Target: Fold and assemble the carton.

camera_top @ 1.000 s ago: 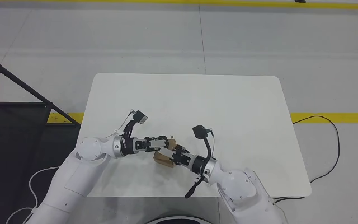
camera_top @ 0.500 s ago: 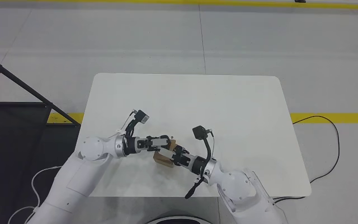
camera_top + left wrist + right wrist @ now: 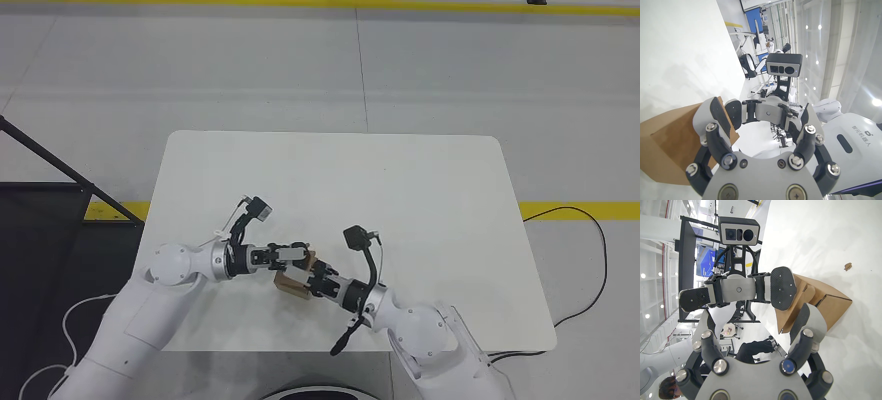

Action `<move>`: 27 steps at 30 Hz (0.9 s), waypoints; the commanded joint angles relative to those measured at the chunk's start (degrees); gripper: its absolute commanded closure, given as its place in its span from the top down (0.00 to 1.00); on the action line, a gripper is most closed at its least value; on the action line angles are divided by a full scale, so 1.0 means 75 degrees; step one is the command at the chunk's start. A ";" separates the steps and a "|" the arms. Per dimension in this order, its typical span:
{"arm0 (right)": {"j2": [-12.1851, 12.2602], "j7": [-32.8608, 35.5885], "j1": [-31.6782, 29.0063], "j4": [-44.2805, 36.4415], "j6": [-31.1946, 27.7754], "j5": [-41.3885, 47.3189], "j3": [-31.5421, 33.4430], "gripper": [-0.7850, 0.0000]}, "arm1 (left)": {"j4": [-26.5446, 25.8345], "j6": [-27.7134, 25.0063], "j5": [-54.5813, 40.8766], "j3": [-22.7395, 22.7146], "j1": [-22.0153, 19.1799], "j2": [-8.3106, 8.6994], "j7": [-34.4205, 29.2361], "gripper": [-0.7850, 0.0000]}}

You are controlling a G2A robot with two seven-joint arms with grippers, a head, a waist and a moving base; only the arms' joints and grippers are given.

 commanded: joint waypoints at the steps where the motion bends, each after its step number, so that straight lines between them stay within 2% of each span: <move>1: 0.0007 -0.0010 0.0010 0.0008 0.0005 -0.0019 -0.0012 1.00 | 0.0041 -0.0008 -0.0003 0.0023 -0.0020 -0.0010 0.0000 1.00; 27: 0.0084 -0.0278 -0.0010 -0.0041 -0.0095 -0.0169 -0.0111 1.00 | 0.0216 -0.0030 0.0023 0.0112 -0.0085 -0.0069 -0.0040 1.00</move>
